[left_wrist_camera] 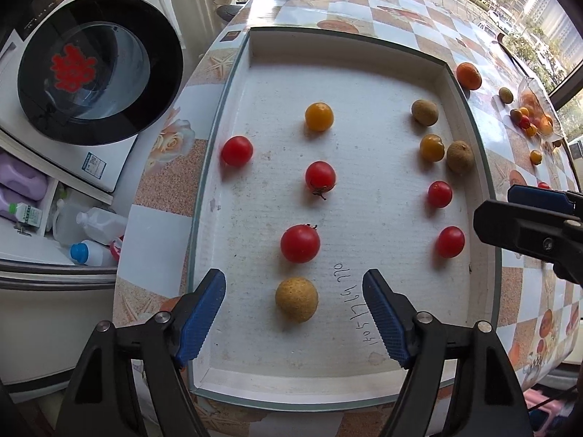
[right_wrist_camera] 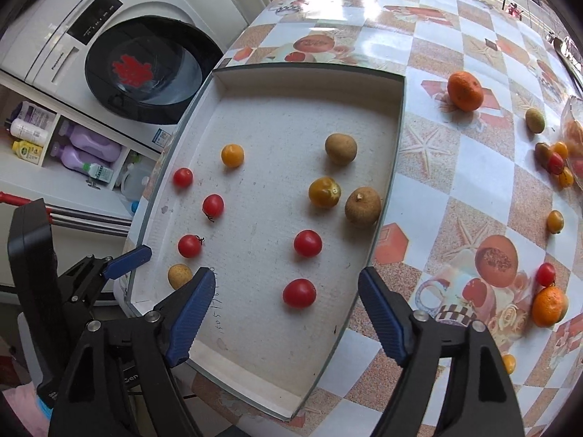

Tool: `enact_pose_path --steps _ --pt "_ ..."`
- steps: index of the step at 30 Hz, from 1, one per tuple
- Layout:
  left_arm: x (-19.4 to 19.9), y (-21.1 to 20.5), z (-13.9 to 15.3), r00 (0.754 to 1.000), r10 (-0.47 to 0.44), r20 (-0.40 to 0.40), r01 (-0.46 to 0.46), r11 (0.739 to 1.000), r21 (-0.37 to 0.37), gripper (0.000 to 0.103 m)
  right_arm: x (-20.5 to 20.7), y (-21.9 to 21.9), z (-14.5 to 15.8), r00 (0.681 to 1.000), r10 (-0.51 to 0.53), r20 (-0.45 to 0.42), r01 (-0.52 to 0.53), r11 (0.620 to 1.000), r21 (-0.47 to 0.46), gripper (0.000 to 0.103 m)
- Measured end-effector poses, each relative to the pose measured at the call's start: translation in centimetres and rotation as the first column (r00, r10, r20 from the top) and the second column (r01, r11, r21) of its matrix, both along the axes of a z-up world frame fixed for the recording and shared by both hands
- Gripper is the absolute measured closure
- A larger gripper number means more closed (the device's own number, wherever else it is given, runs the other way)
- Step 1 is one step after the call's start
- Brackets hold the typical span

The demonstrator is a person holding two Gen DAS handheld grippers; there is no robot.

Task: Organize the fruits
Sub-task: 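Move both open tools back to the fruits near the glass bowl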

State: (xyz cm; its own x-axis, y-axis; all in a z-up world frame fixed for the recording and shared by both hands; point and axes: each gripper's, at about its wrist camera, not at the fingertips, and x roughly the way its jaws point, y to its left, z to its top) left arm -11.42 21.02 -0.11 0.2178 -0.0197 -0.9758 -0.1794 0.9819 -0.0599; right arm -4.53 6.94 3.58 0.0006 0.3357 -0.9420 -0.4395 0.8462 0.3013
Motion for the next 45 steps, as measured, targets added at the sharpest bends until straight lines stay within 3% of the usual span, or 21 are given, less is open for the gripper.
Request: enact_pose_path --steps 10,23,28,33,40,45 --pt "3.1 -3.8 3.2 0.992 -0.105 0.066 0.105 0.994 0.008 0.024 1.4 -7.1 1.1 0.985 -0.169 0.035 0.17 0.985 -0.029 0.012" --pt "7.9 -14.1 5.4 0.944 -0.307 0.12 0.311 0.95 -0.021 0.024 1.7 -20.2 1.0 0.913 -0.399 0.086 0.407 0.905 -0.127 0.012" --pt "9.8 -17.8 5.2 0.928 -0.35 0.128 0.355 0.935 -0.017 0.024 1.6 -24.3 0.4 0.892 -0.443 0.09 0.452 0.879 -0.155 0.012" --pt "11.9 -21.3 4.2 0.917 -0.38 0.123 0.385 0.923 -0.018 0.024 1.5 -26.1 -0.8 0.892 -0.445 0.079 0.452 0.877 -0.163 0.014" --pt "14.2 -25.8 2.7 0.892 -0.435 0.12 0.442 0.896 -0.035 0.024 2.0 -26.9 -2.1 0.906 -0.418 0.066 0.424 0.893 -0.15 0.048" --pt "15.7 -28.0 1.5 0.88 -0.461 0.117 0.466 0.884 -0.027 0.024 2.5 -26.9 -2.8 0.923 -0.379 0.069 0.385 0.915 -0.123 0.053"
